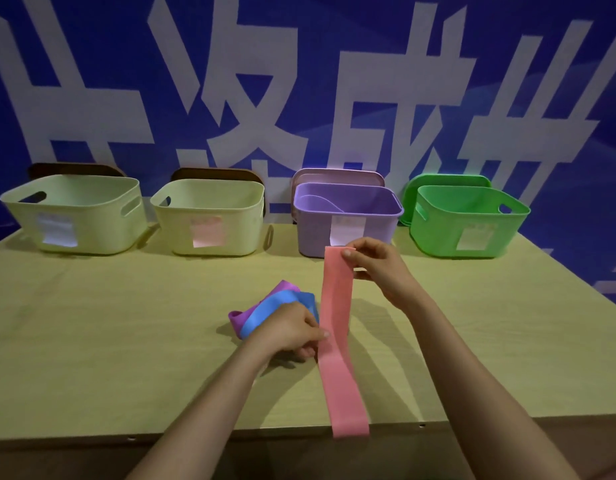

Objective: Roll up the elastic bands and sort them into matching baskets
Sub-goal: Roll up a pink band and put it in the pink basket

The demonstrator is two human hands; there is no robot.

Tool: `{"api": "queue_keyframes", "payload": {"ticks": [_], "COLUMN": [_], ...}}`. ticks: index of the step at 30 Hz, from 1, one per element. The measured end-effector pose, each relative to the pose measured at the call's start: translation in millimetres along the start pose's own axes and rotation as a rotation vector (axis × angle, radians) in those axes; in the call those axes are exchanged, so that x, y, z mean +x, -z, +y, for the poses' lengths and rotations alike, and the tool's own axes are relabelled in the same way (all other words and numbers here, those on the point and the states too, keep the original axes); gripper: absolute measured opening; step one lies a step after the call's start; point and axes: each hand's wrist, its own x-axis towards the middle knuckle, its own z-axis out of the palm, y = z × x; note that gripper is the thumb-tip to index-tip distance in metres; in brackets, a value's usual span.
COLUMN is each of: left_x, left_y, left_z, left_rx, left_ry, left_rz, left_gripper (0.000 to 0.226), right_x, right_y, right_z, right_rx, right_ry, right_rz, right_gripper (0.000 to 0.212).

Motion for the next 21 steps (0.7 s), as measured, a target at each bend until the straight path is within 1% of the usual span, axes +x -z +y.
{"api": "queue_keyframes", "payload": {"ticks": [1, 3, 4, 5, 7, 10, 15, 18, 21], "left_x": [-5, -11, -12, -13, -12, -15, -19, -21, -24], "left_y": [6, 15, 18, 20, 19, 15, 14, 14, 13], "left_z": [7, 20, 26, 32, 40, 48, 51, 52, 51], "left_rx": [0.049, 0.090, 0.020, -0.111, -0.361, -0.508, -0.628, -0.704, -0.712], "left_ry": [-0.022, -0.155, -0.238, -0.323, -0.454, -0.535, -0.480, -0.455, -0.462], "left_rz": [0.065, 0.297, 0.388, 0.413, 0.365, 0.354, 0.275, 0.196, 0.176], "left_gripper": [0.025, 0.024, 0.026, 0.030, 0.028, 0.017, 0.019, 0.017, 0.017], "right_x": [-4, -13, -17, -21, -29, -36, -45, -50, -54], "right_y": [-1, -3, -4, -6, -8, -8, -7, -11, -17], "right_z": [-3, -7, -10, -13, -19, -30, -38, -36, -31], "right_rx": [-0.007, -0.016, -0.015, -0.008, 0.012, 0.047, 0.059, 0.031, -0.038], "right_ry": [0.018, 0.051, 0.069, 0.084, 0.108, 0.125, 0.150, 0.174, 0.201], "right_rz": [-0.018, -0.039, -0.043, -0.045, -0.045, -0.034, -0.013, 0.059, 0.123], "right_gripper": [0.010, 0.010, 0.009, 0.008, 0.006, 0.004, 0.017, 0.018, 0.017]}}
